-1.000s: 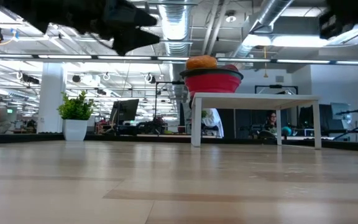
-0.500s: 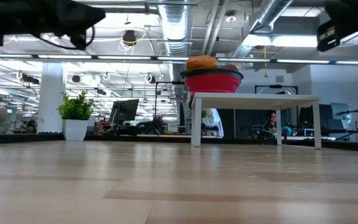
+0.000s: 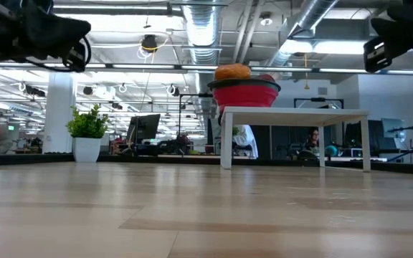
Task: Pick & Place Fruit
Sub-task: Return to Home Position
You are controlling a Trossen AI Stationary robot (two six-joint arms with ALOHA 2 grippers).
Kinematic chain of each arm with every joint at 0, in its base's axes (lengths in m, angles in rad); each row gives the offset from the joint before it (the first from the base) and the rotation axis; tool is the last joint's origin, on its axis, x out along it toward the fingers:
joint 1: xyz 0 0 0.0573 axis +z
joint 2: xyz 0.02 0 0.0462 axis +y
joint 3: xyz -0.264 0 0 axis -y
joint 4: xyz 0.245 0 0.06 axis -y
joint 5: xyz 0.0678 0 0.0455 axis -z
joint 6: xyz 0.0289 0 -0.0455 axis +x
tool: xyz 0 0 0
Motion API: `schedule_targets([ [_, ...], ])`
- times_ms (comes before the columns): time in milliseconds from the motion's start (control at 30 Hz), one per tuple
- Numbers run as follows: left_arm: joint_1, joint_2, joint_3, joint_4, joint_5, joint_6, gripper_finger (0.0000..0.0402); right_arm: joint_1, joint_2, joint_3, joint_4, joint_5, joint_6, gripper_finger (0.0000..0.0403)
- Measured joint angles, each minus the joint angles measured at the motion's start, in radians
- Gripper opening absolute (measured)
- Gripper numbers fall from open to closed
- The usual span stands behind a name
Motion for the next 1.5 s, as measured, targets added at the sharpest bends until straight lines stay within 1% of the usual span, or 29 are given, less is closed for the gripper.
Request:
schedule_targets([
  [167, 0.000, -0.051, -0.003, -0.059, -0.004, 0.021, 0.0001, 0.000, 0.000, 0.000, -0.008, 0.000, 0.047, 0.0093],
  [233, 0.000, -0.077, -0.003, -0.083, -0.028, 0.046, 0.0001, 0.000, 0.000, 0.000, -0.018, 0.000, 0.065, 0.0093],
  [367, 0.000, -0.167, -0.003, -0.236, -0.130, 0.052, 0.0001, 0.000, 0.000, 0.000, -0.019, 0.001, 0.078, 0.0093],
  [500, 0.000, -0.303, -0.003, -0.396, -0.148, 0.028, 0.0001, 0.000, 0.000, 0.000, -0.019, 0.001, 0.078, 0.0093],
  [600, -0.001, -0.304, 0.000, -0.396, -0.116, 0.057, 0.0001, 0.000, 0.000, 0.000, -0.019, 0.001, 0.078, 0.0093],
  [700, 0.011, -0.304, -0.003, -0.395, -0.141, 0.074, 0.0001, 0.000, 0.000, 0.000, -0.019, 0.001, 0.078, 0.0093],
  [833, 0.036, -0.304, -0.003, -0.396, -0.141, 0.108, 0.0001, 0.000, 0.001, 0.000, -0.027, 0.001, 0.077, 0.0093],
  [967, 0.085, -0.304, -0.003, -0.401, -0.084, 0.145, 0.0001, 0.000, 0.001, 0.000, -0.035, 0.001, 0.076, 0.0093],
  [1133, 0.197, -0.304, -0.003, -0.399, -0.062, 0.109, 0.0001, 0.000, 0.001, 0.000, -0.037, 0.001, 0.077, 0.0093],
  [1233, 0.252, -0.304, -0.003, -0.391, -0.006, 0.076, 0.0001, 0.000, 0.001, 0.000, -0.044, 0.001, 0.077, 0.0093],
  [1300, 0.265, -0.304, -0.003, -0.384, 0.043, 0.071, 0.0001, 0.000, 0.001, 0.000, -0.046, 0.001, 0.077, 0.0093],
  [1500, 0.265, -0.282, -0.003, -0.381, 0.053, 0.073, 0.0001, 0.000, 0.001, 0.000, -0.049, 0.001, 0.043, 0.0093],
])
